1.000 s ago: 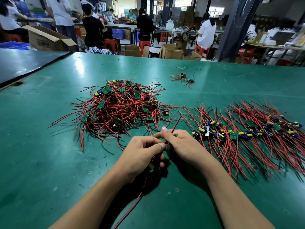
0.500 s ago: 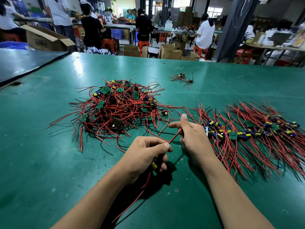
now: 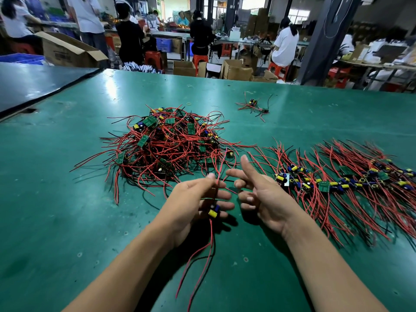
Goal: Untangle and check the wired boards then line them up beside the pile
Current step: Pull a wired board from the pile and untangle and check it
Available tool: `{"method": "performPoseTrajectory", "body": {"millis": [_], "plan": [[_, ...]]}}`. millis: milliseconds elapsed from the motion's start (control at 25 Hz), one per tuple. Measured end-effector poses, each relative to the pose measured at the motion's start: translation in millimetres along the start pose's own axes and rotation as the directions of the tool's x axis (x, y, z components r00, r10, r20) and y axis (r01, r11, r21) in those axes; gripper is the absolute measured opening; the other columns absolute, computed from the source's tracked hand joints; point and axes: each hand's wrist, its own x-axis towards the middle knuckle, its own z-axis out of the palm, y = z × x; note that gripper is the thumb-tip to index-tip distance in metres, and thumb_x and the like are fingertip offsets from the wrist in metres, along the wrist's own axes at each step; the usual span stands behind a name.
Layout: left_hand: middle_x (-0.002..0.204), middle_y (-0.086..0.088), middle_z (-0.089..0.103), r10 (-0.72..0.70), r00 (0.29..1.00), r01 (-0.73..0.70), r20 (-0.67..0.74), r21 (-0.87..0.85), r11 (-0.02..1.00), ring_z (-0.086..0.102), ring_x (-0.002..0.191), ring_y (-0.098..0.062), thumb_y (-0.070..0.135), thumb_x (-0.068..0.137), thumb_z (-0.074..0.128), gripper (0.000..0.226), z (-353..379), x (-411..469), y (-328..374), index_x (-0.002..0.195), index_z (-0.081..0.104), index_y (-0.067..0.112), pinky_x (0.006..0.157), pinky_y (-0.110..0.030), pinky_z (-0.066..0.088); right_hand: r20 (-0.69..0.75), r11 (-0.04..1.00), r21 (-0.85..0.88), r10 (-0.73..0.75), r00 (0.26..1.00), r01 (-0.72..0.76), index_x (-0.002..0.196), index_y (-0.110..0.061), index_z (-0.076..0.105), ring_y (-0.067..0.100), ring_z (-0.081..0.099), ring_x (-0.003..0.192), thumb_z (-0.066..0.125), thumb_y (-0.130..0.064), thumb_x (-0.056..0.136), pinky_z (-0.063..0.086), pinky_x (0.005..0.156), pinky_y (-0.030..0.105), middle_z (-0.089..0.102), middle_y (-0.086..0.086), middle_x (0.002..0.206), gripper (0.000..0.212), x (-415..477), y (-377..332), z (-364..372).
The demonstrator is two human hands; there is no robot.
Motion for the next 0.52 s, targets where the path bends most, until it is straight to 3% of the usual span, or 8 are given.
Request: {"method": "performPoseTrajectory", "body": {"millis": [80, 120, 200, 240, 360, 520], "plan": [[0.089, -0.018, 0.073, -0.021, 1.0, 0.02, -0.017, -0.076, 0.997, 0.072, 0.071, -0.028, 0.039, 0.099, 0.047, 0.044, -1.1, 2.6, 4.1, 0.104, 0.063, -0.002, 0.065, -0.039, 0.061, -0.02, 0.997, -0.072, -0.042, 0.999, 0.04, 0.112, -0.011, 0.071, 0.006, 0.032, 0.045, 0.069, -0.054, 0.084, 0.026, 0.039, 0.019, 0.049, -0.008, 0.066, 0.052, -1.4, 2.6, 0.5], [0.094, -0.018, 0.074, -0.026, 1.0, 0.024, -0.016, -0.11, 0.994, 0.073, 0.076, -0.029, 0.039, 0.099, 0.045, 0.045, -2.0, 3.1, 6.1, 0.106, 0.062, -0.002, 0.069, -0.04, 0.061, -0.032, 0.972, -0.215, -0.102, 0.994, 0.093, 0.108, -0.011, 0.072, 0.008, 0.036, 0.047, 0.069, -0.045, 0.089, 0.031, 0.042, 0.02, 0.051, -0.008, 0.065, 0.039, -2.0, 4.1, 0.5], [0.101, -0.02, 0.073, 0.009, 1.0, -0.011, -0.018, -0.138, 0.99, 0.073, 0.085, -0.032, 0.027, 0.099, 0.05, 0.033, -4.1, 2.2, 9.6, 0.11, 0.061, -0.001, 0.075, -0.04, 0.061, -0.006, 0.766, -0.599, -0.295, 0.955, 0.233, 0.098, -0.012, 0.074, 0.009, 0.05, 0.058, 0.07, -0.029, 0.094, 0.045, 0.058, 0.025, 0.059, -0.009, 0.068, 0.018, -3.0, 5.6, 0.5], [0.103, -0.021, 0.073, 0.043, 0.999, -0.046, -0.028, -0.131, 0.99, 0.072, 0.086, -0.034, 0.015, 0.097, 0.053, 0.025, -5.0, 1.1, 10.1, 0.113, 0.06, -0.002, 0.076, -0.039, 0.06, 0.033, 0.67, -0.683, -0.37, 0.928, 0.292, 0.092, -0.015, 0.073, 0.006, 0.054, 0.065, 0.07, -0.025, 0.093, 0.046, 0.066, 0.023, 0.062, -0.01, 0.071, 0.011, -3.2, 6.4, 0.2], [0.103, -0.023, 0.071, 0.121, 0.99, -0.13, -0.066, -0.143, 0.981, 0.072, 0.087, -0.037, -0.012, 0.09, 0.052, 0.03, -3.4, -2.2, 8.4, 0.119, 0.054, -0.006, 0.073, -0.035, 0.062, 0.051, 0.637, -0.681, -0.451, 0.891, 0.361, 0.084, -0.018, 0.071, -0.005, 0.052, 0.063, 0.07, -0.027, 0.093, 0.04, 0.064, 0.011, 0.062, -0.019, 0.067, 0.012, -4.6, 5.1, -0.7], [0.108, -0.027, 0.069, 0.174, 0.974, -0.208, -0.143, -0.277, 0.938, 0.072, 0.093, -0.035, -0.014, 0.09, 0.05, 0.039, -2.9, -1.1, 14.9, 0.127, 0.046, 0.0, 0.077, -0.035, 0.061, 0.111, 0.602, -0.712, -0.412, 0.904, 0.362, 0.081, -0.023, 0.069, -0.004, 0.049, 0.057, 0.071, -0.033, 0.092, 0.04, 0.06, 0.016, 0.061, -0.017, 0.066, 0.015, -5.2, 8.9, 2.7]]}}
